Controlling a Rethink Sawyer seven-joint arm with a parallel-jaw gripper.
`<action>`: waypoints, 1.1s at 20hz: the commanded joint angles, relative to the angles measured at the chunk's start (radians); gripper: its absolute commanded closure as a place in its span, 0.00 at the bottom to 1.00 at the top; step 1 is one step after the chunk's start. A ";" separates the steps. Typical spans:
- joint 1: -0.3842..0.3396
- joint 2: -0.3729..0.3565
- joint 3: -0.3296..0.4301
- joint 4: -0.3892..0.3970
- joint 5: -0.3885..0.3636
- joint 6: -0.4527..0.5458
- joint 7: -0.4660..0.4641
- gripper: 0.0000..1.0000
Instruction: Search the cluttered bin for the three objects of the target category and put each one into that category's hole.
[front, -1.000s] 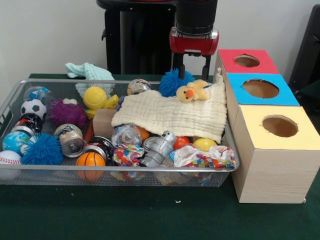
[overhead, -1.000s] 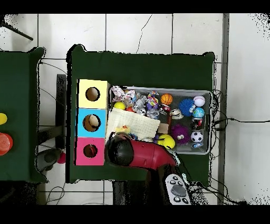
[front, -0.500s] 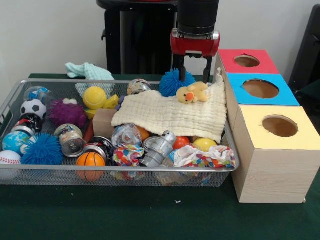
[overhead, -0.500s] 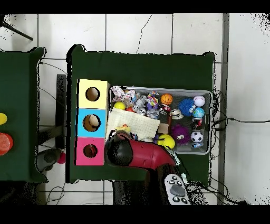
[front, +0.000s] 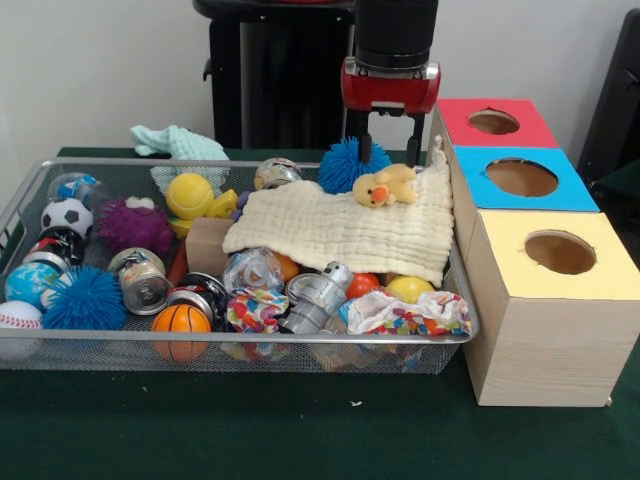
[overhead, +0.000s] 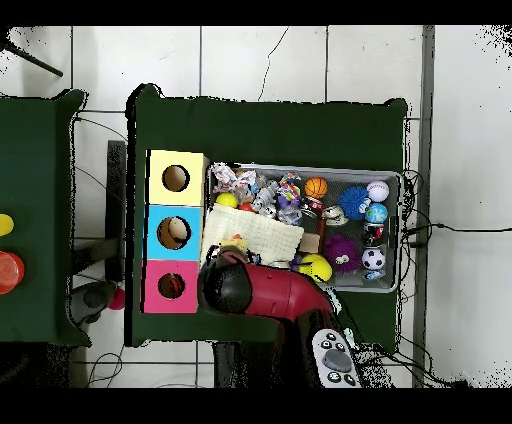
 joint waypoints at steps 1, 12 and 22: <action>-0.015 -0.001 0.051 -0.072 -0.002 -0.073 0.134 0.00; -0.006 0.004 0.032 -0.082 -0.019 -0.102 0.129 0.00; -0.004 0.004 0.033 -0.073 -0.022 -0.119 0.132 0.00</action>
